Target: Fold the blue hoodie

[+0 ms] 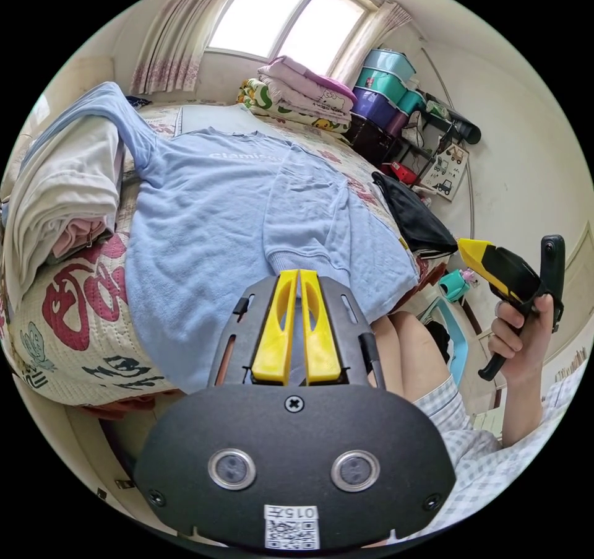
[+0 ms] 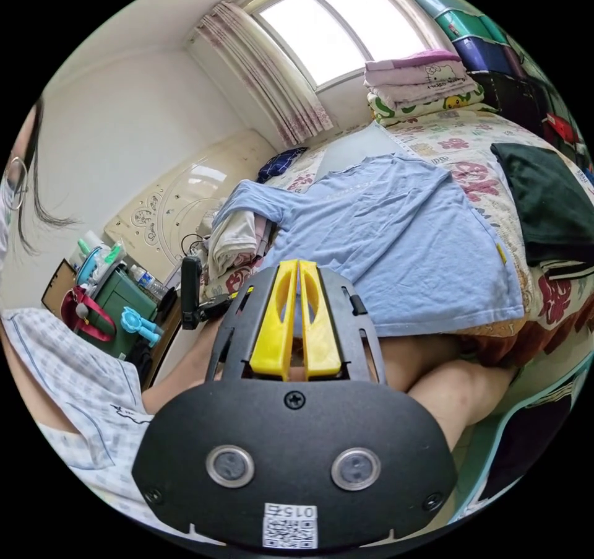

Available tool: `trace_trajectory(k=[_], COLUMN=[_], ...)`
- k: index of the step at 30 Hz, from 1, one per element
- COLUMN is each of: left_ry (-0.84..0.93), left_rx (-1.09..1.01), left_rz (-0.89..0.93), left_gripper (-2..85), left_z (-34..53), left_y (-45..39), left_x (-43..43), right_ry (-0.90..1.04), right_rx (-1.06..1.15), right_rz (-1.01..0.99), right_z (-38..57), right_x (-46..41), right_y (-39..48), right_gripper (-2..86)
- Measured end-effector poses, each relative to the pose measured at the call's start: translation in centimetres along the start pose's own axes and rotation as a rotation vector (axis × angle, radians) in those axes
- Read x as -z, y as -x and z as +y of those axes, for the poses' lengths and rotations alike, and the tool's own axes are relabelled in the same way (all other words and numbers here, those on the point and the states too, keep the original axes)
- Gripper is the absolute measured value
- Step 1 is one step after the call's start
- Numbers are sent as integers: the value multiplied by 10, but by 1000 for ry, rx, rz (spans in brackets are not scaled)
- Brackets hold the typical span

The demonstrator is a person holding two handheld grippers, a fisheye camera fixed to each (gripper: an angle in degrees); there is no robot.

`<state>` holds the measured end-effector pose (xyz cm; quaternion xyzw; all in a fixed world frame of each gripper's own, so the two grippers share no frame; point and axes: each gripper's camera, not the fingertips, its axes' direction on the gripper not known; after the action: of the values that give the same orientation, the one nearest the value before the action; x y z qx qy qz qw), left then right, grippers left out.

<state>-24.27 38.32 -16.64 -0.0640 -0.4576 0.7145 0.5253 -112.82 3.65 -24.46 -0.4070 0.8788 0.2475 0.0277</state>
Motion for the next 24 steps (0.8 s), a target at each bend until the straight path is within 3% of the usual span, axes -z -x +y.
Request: trace_trajectory(k=[7, 13, 18, 24], left_ry=[2, 0, -5, -59], left_rx=[0, 11, -37, 13], left_rz=[-2, 1, -11, -48], left_gripper=[-6, -6, 0, 75], left_z=[1, 2, -7, -27], left_y=[-1, 0, -5, 2], left_x=[1, 2, -1, 2], right_ry=[-15, -33, -5, -9], right_rx=[38, -48, 31, 153], right_rz=[89, 52, 33, 144], right_z=[-28, -55, -75, -99], right_x=[15, 35, 40, 30], right_y=[34, 44, 66, 97], right_gripper=[30, -1, -3, 22])
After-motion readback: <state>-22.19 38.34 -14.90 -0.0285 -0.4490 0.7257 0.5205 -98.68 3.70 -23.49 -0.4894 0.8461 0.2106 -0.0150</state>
